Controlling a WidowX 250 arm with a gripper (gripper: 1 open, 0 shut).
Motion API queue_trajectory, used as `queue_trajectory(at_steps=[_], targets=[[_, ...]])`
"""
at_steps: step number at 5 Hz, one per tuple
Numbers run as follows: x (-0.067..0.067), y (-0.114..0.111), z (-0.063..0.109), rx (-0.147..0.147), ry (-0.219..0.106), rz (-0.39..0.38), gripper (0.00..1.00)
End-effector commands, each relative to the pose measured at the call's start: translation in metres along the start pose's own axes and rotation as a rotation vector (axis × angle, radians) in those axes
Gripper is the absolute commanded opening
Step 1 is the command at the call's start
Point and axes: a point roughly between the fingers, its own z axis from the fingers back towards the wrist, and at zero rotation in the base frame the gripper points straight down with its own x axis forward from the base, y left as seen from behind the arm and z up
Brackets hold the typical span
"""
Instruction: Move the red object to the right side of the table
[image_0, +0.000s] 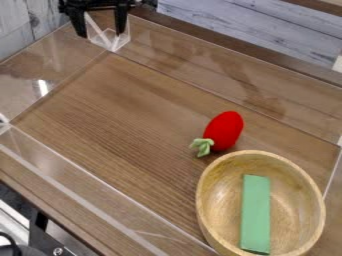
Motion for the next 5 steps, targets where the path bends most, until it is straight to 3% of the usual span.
queue_trajectory(at_steps=[1,3,4,5], targets=[[-0.002,-0.003,0.012,-0.024,-0.044,-0.084,1.00],[-0.009,-0.002,0.014,-0.066,-0.036,-0.223,1.00],[-0.009,-0.011,0.016,-0.081,-0.037,-0.241,1.00],[-0.003,-0.017,0.006,-0.087,-0.043,-0.259,1.00]])
